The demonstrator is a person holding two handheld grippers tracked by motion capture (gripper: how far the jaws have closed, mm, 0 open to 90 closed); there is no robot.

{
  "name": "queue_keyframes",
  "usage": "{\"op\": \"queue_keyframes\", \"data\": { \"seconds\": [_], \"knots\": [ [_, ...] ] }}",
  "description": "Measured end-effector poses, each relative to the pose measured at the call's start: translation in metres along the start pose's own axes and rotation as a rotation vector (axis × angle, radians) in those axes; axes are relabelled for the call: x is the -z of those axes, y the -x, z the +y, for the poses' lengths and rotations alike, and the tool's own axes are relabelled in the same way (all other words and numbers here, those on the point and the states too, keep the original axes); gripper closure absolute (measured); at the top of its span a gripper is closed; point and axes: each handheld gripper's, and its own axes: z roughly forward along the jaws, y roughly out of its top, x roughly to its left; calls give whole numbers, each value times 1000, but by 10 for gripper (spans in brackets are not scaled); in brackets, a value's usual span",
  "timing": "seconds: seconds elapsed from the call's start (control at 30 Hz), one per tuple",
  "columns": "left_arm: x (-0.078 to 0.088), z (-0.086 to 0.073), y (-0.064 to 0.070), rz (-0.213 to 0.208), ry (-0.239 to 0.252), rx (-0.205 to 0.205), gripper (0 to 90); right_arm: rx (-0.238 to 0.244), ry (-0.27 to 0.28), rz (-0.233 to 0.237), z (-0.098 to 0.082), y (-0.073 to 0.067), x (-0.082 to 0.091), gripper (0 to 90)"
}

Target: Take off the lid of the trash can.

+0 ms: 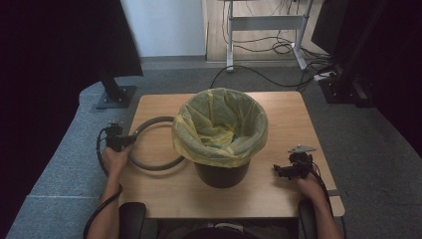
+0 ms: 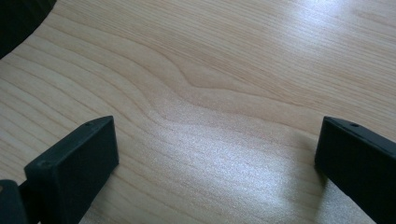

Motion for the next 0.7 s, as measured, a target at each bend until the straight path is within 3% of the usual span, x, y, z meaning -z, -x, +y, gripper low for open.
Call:
{"op": "queue_keyframes", "data": {
  "seconds": [0.23, 0.53, 0.63, 0.7],
  "knots": [
    [-10, -11, 0, 6, -20, -7, 785, 0, 0, 1, 0, 0, 0, 0],
    [-13, -20, 4, 20, 11, -90, 752, 0, 0, 1, 0, 0, 0, 0],
    [-13, -24, 2, -14, 37, -100, 693, -1, 0, 1, 0, 0, 0, 0],
    [-13, -27, 3, -14, 49, -120, 626, -1, 0, 1, 0, 0, 0, 0]
  ]
}}
